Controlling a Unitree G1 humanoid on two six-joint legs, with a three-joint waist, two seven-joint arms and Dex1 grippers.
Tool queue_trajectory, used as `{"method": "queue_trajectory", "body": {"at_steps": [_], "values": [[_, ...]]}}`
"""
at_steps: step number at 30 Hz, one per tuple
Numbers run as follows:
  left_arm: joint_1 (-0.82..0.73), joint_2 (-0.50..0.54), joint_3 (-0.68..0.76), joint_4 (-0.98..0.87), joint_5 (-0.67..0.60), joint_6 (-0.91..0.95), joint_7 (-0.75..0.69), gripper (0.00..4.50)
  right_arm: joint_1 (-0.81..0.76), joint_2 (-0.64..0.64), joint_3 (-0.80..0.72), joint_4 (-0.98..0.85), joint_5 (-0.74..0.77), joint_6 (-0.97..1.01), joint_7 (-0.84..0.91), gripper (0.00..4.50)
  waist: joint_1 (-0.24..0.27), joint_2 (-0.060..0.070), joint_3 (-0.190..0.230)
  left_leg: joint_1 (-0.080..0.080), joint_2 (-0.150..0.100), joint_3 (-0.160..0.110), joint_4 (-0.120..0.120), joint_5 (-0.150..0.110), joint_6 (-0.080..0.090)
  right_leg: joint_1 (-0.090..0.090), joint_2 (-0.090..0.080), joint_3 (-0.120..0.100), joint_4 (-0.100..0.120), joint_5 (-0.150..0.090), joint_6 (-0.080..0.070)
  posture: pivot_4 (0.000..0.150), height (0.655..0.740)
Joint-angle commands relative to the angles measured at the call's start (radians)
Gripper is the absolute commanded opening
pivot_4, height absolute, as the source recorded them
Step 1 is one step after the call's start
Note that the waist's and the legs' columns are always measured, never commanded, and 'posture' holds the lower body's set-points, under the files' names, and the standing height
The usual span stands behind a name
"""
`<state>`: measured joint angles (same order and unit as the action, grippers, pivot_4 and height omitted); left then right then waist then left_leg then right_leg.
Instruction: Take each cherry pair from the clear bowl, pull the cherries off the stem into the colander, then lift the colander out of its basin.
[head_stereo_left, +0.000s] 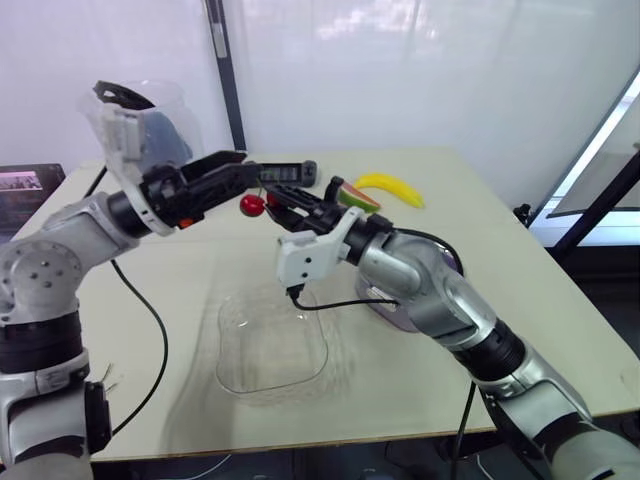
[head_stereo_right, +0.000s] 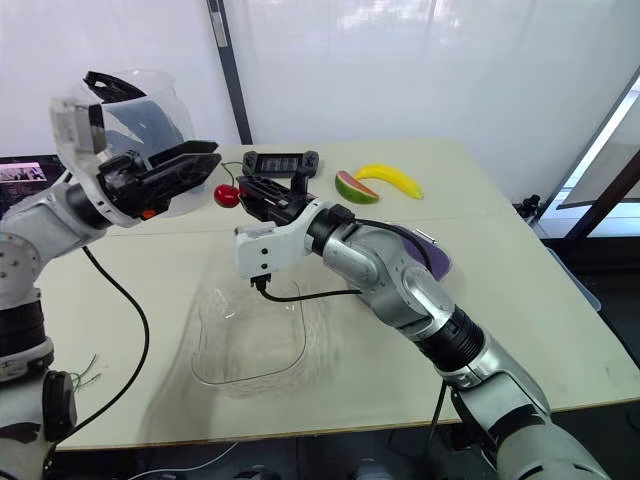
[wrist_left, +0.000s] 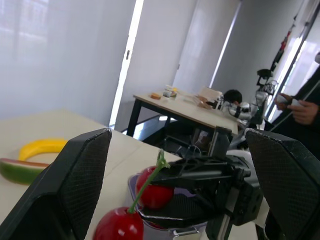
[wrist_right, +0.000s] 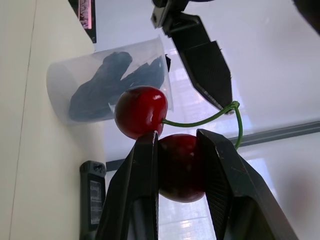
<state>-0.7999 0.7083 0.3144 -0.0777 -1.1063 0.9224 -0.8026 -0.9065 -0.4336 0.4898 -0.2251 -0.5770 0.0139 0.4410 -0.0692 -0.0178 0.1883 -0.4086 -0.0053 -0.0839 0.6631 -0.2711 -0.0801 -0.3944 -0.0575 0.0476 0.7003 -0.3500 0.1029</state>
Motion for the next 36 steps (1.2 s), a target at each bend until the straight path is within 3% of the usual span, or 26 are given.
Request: {"method": "queue_trajectory", "body": {"at_steps": [1,3,5,36], "values": [[-0.002,0.017,-0.021,-0.030,0.047,-0.048,-0.048,3.97,-0.002,0.020,-0.046,-0.039,0.004,-0.007,0.017,0.79,0.000,0.000,0.000,0.000,0.000,0.000,0.000,0.000,0.000,0.000,0.000,0.000,0.000,0.000,0.000,0.150,0.7400],[0.001,0.008,-0.025,-0.029,0.065,-0.072,-0.065,3.26,0.004,0.026,-0.053,-0.039,0.012,-0.009,0.031,0.79,0.000,0.000,0.000,0.000,0.000,0.000,0.000,0.000,0.000,0.000,0.000,0.000,0.000,0.000,0.000,0.150,0.7400],[0.000,-0.005,-0.023,-0.025,0.083,-0.097,-0.066,2.22,0.010,0.032,-0.058,-0.042,0.016,-0.010,0.046,0.79,0.000,0.000,0.000,0.000,0.000,0.000,0.000,0.000,0.000,0.000,0.000,0.000,0.000,0.000,0.000,0.150,0.7400],[-0.008,-0.127,-0.038,-0.029,0.162,-0.192,-0.029,2.22,0.012,0.080,-0.107,-0.048,0.011,-0.018,0.103,0.79,0.000,0.000,0.000,0.000,0.000,0.000,0.000,0.000,0.000,0.000,0.000,0.000,0.000,0.000,0.000,0.150,0.7400]]}}
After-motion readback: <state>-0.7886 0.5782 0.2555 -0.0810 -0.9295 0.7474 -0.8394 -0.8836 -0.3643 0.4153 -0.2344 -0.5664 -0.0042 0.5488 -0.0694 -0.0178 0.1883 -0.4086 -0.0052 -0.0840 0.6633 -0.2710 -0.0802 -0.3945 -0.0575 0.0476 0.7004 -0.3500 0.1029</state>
